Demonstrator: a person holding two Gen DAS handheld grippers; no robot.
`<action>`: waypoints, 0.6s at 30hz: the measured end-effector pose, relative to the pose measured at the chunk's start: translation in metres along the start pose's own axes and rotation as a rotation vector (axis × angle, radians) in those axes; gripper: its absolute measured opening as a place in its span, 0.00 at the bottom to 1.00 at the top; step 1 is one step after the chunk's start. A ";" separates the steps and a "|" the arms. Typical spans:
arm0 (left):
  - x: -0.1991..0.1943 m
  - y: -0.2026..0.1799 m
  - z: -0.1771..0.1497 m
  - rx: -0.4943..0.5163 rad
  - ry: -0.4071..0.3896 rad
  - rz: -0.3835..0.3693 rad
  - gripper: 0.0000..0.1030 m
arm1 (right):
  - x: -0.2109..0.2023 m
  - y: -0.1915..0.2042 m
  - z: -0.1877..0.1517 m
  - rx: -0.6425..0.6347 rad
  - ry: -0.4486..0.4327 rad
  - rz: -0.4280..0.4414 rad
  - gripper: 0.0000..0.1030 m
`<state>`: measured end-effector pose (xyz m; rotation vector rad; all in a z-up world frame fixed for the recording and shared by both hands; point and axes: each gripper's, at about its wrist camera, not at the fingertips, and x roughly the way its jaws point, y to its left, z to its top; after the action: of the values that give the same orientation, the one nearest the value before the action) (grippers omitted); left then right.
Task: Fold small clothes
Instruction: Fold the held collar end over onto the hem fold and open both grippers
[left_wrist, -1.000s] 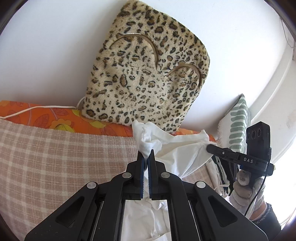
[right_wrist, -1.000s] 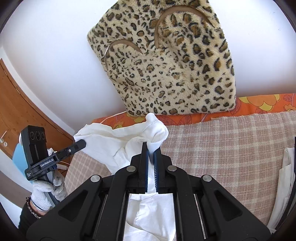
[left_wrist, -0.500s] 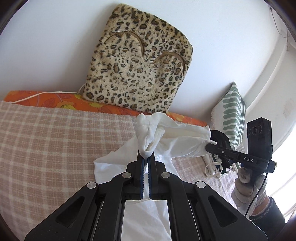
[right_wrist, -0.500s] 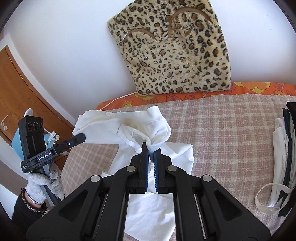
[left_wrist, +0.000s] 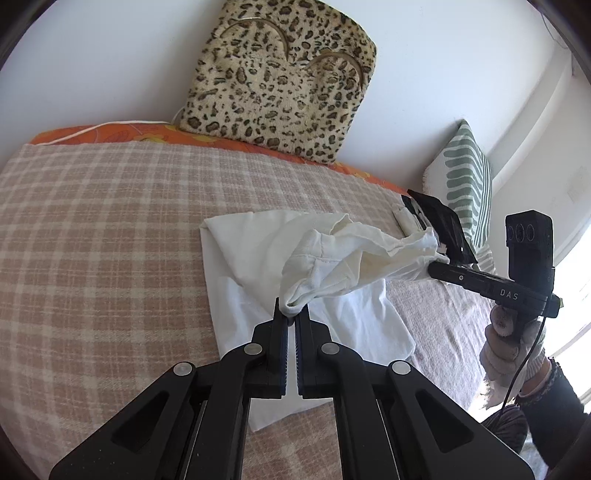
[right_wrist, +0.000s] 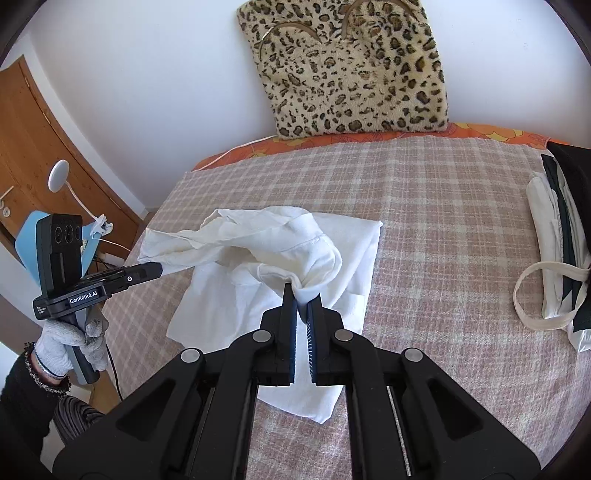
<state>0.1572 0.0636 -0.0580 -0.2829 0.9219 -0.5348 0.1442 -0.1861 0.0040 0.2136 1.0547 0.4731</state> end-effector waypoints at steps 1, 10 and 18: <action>0.001 0.000 -0.005 0.003 0.007 0.008 0.02 | 0.001 0.001 -0.007 -0.012 0.007 -0.013 0.06; 0.005 0.005 -0.042 0.057 0.042 0.060 0.02 | 0.005 0.021 -0.047 -0.158 0.031 -0.134 0.06; -0.013 0.006 -0.061 0.053 0.069 0.042 0.10 | -0.014 0.028 -0.070 -0.236 0.039 -0.210 0.06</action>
<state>0.1032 0.0752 -0.0873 -0.1976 0.9769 -0.5316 0.0694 -0.1717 -0.0077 -0.1153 1.0367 0.4081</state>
